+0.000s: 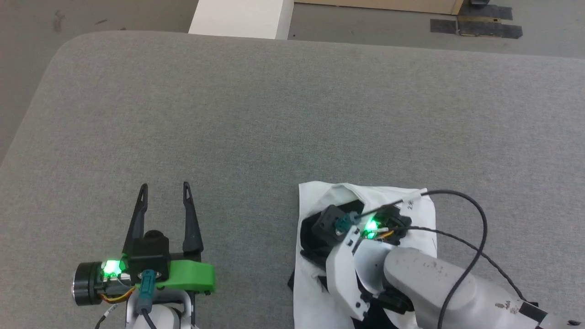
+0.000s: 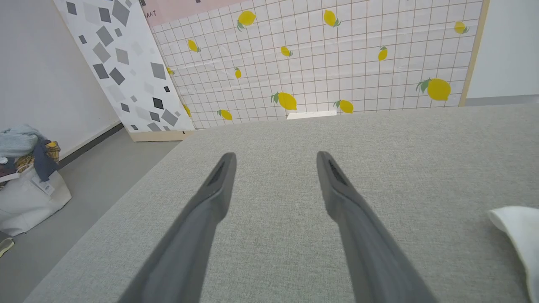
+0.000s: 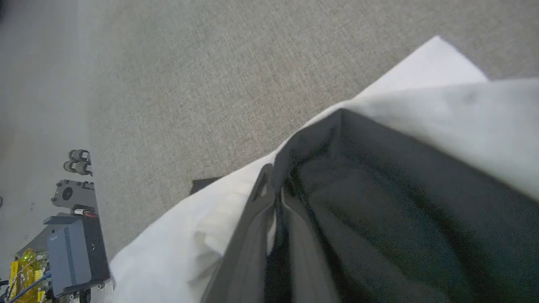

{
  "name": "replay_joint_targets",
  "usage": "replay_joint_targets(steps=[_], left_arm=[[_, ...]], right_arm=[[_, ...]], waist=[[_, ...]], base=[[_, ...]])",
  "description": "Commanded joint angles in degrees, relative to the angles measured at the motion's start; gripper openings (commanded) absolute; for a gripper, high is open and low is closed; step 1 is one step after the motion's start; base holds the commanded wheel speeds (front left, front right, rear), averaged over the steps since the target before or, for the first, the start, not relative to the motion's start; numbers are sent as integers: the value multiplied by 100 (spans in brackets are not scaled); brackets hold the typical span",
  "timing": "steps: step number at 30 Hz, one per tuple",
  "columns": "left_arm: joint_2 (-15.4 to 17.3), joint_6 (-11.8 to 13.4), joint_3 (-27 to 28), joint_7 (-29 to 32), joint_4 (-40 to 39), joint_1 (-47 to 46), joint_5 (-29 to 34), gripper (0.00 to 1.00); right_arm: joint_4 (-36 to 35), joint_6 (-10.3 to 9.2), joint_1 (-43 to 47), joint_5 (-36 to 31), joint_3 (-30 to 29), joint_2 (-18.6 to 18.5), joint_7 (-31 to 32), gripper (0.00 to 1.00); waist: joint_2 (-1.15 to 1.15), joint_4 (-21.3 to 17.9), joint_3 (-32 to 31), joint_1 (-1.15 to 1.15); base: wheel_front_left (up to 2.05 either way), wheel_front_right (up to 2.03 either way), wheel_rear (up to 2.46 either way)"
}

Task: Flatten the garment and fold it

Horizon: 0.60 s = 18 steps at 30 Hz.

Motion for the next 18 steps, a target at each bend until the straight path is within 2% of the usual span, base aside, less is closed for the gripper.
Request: replay_joint_targets(steps=[1, 5, 10, 14, 18], left_arm=[[8, -21, 30, -22, 35, -43, 34, 100], [54, -58, 99, -22, 93, 51, 21, 100], [132, -116, 215, -22, 102, 189, -2, 100], [160, -159, 273, -22, 85, 255, 0, 100], [169, -179, 320, -22, 39, 340, 10, 100]], right_arm=[[-17, -9, -12, 39, 150, -52, -160, 100], [-566, -9, -184, 22, 207, -326, -851, 100], [-1309, -9, -136, -39, -518, -882, -1516, 100], [-1566, -9, 215, -449, -1727, -1195, -2091, 100], [-1739, -9, 965, -942, -3389, -1152, -2514, 100]], waist=[[0, -113, -128, 0], [0, -269, -373, 0], [0, -480, -616, 0], [0, -585, -735, 0], [0, -659, -850, 0]], base=[[0, 0, 0], [0, 0, 0], [0, 0, 0], [0, 0, 0], [0, 0, 0]])
